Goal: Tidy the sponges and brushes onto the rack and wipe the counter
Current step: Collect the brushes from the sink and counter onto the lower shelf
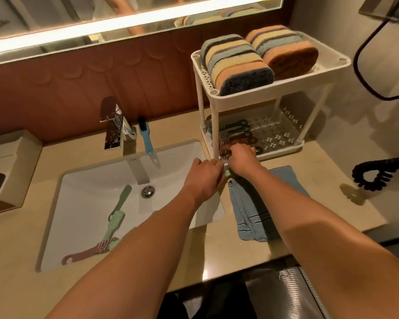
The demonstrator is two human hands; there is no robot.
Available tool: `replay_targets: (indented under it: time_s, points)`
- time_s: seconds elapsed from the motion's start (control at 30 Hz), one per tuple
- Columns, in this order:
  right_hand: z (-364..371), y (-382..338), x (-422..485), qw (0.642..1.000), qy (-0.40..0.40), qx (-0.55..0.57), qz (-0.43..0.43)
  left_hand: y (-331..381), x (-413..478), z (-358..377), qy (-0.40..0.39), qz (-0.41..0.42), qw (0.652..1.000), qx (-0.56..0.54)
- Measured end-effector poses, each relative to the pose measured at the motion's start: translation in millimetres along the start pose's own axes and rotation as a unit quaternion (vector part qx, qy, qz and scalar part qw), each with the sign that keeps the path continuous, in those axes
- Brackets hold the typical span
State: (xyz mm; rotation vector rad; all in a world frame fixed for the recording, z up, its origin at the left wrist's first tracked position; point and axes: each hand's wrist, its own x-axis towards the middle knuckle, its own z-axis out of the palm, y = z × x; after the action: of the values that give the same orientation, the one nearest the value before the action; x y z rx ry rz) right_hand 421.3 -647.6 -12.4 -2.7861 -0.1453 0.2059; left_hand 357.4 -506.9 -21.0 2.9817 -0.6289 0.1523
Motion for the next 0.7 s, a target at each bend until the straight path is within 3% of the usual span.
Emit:
replay_targets:
  time_s: [0.17, 0.53, 0.7]
  points:
    - [-1.1, 9.4, -8.8, 0.997, 0.066, -0.033, 0.018, 4.3, 3.0, 5.6, 0.017, 0.004, 1.0, -0.018]
    - [-1.0, 13.0, -19.1, 0.998, 0.031, -0.054, -0.002, 6.5, 3.4, 0.1, 0.07, 0.041, 0.996, -0.019]
    - [-24.0, 10.3, -18.4, 0.999, 0.039, -0.008, -0.036, 9.6, 10.0, -1.3, 0.071, 0.029, 0.994, -0.073]
